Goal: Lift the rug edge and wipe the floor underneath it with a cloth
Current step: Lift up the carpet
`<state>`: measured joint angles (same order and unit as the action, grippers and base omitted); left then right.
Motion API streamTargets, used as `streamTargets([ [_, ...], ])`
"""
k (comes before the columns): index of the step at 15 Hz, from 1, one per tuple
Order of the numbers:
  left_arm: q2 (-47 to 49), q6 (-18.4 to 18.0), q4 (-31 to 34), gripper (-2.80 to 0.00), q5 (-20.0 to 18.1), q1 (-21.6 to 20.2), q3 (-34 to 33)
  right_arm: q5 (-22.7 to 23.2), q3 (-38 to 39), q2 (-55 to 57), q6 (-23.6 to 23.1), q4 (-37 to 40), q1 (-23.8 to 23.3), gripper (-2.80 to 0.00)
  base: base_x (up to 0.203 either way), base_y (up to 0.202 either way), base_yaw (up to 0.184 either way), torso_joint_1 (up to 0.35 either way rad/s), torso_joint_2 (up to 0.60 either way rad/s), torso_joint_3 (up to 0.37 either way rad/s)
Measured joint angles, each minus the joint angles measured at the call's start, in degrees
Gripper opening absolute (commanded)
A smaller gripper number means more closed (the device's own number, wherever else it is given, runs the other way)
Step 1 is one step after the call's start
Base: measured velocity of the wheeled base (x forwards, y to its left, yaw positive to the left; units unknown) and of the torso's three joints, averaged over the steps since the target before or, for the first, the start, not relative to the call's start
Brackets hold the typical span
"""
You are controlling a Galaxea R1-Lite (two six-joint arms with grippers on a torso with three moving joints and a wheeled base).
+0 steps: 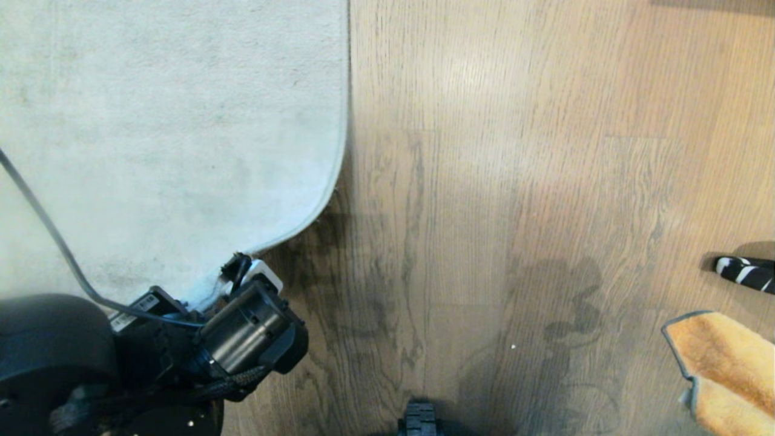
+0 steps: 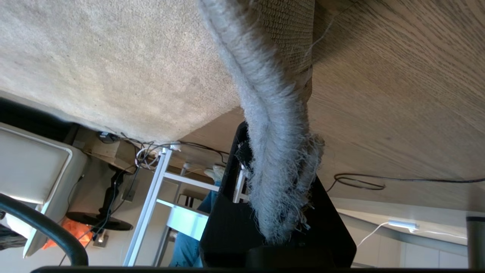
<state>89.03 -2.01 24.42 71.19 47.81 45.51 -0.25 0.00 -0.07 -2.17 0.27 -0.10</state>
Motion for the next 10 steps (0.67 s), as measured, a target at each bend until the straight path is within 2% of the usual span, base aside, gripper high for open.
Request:
streamTargets([
  [10, -0.8, 0.1, 0.0, -2.80, -0.1, -1.7, 0.0, 0.0, 0.0, 0.0, 0.0, 0.0, 0.0, -2.80, 0.000, 0.000, 0.000, 0.000, 0.00, 0.000],
])
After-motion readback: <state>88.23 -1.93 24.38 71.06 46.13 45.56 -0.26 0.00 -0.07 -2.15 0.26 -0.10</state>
